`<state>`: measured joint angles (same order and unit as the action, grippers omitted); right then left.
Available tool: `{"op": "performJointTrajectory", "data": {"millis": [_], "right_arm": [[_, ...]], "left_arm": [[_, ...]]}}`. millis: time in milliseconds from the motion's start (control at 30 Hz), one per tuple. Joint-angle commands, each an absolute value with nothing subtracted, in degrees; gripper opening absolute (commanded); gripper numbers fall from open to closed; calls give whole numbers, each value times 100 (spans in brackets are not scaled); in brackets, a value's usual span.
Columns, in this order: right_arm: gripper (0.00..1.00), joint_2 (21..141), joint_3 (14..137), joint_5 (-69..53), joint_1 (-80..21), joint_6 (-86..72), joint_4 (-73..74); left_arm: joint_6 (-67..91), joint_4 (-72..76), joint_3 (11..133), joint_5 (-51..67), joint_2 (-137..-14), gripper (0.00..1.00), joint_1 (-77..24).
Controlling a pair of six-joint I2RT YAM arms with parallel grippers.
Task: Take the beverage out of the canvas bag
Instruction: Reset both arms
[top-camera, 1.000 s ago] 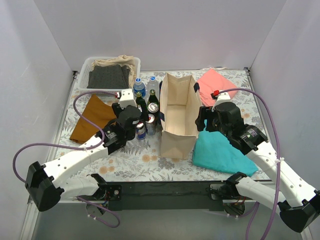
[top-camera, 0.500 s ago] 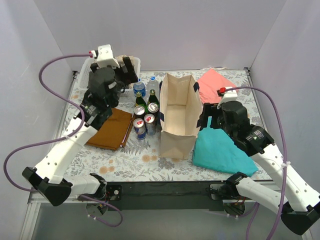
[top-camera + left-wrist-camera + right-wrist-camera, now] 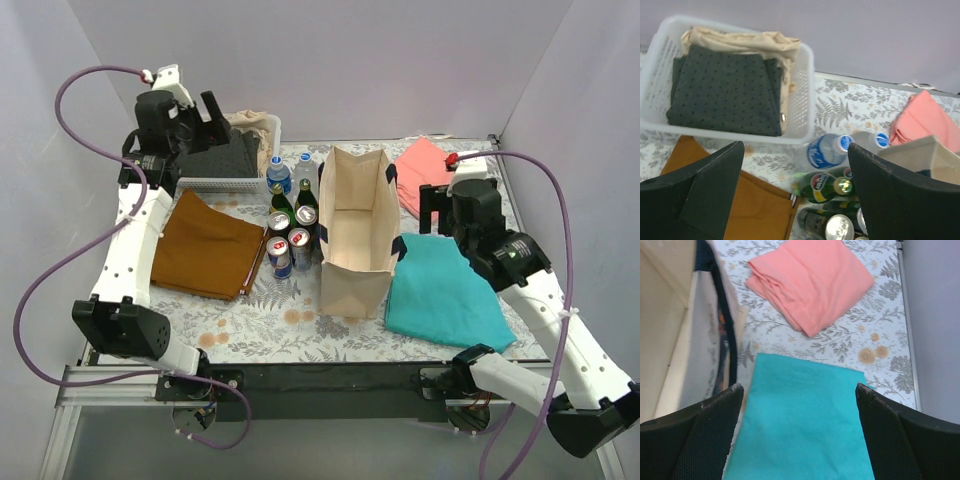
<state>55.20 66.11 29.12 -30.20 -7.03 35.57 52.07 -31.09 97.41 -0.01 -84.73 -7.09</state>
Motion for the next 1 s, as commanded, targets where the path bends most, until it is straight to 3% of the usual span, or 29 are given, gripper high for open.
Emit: {"op": "performJointTrajectory", "data": {"millis": [0, 33, 133, 333, 767, 967], "right_arm": [[98, 5835, 6803, 2542, -2120, -194, 3297], [98, 5879, 6742, 2401, -1683, -176, 3200], [98, 5959, 6355, 1586, -691, -70, 2656], [98, 6257, 5801, 924, 613, -729, 1803], [98, 6293, 4230, 2653, 782, -1178, 55], [98, 6301, 3622, 2909, 773, -1239, -834]], "left_arm": [[5484, -3243, 9624, 1266, -8481, 81, 26], [5467, -3191, 9494, 1222, -8481, 79, 166], [5326, -2840, 9029, 1213, -8315, 85, 167], [5352, -2575, 8509, 1257, -8078, 86, 158], [5528, -1416, 7172, 1214, -7972, 88, 167], [5756, -862, 6759, 1046, -8051, 88, 167]]}}
